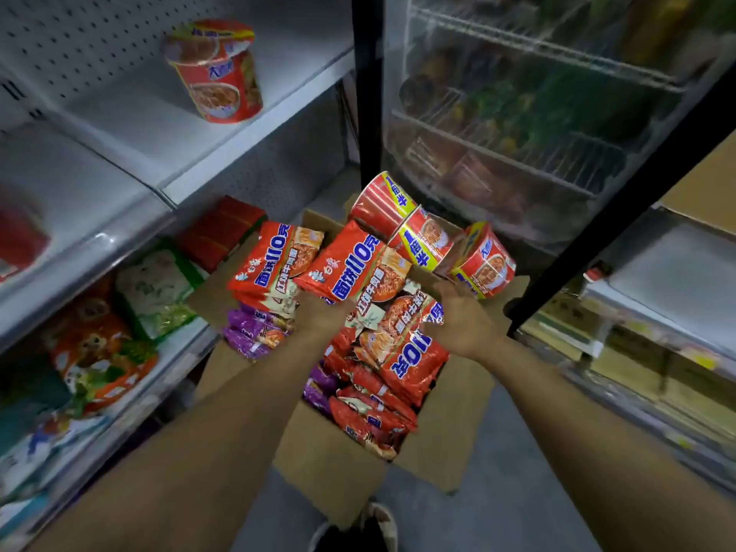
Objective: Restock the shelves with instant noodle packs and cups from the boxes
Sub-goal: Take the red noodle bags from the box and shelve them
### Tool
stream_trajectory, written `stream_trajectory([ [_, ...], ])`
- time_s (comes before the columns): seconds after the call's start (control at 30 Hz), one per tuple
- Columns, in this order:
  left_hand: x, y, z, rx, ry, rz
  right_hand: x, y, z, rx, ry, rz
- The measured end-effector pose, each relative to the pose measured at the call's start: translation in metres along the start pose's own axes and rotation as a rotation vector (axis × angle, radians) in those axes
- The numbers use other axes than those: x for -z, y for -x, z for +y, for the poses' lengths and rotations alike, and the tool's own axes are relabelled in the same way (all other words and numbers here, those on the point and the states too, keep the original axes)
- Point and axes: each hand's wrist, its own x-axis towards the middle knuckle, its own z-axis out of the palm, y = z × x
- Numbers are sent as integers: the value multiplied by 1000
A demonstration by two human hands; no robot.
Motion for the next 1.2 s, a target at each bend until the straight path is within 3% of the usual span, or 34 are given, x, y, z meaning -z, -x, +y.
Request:
stream_trajectory([
  [0.13,-25,-19,3,113,183,53,-4,-4,16,-93,18,10],
  [0.4,-46,-43,4,252,315,145,-25,-2,41,-200,-131,-9],
  [0.67,-41,-42,1,192,304,169,-45,0,51,-328,-160,82],
  [0.93,-37,-29,1,9,391,200,-68,-14,55,-514,-387,101],
  [1.2,-22,-27,-1,-138,472,195,-89,-28,52,-640,-719,385],
])
